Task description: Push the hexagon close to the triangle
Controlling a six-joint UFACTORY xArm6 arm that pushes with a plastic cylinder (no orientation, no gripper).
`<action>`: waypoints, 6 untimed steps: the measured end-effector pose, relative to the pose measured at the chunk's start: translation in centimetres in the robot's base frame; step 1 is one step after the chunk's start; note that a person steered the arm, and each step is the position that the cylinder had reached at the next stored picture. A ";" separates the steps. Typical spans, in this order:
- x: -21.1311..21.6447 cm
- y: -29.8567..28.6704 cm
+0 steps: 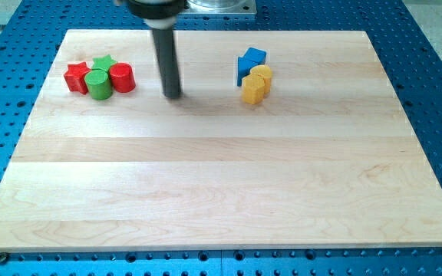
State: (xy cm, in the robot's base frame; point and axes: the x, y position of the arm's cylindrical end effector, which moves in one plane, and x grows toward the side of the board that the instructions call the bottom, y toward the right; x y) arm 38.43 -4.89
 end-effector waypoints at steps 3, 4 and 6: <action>1.5 10.9; -0.1 10.9; 0.0 10.9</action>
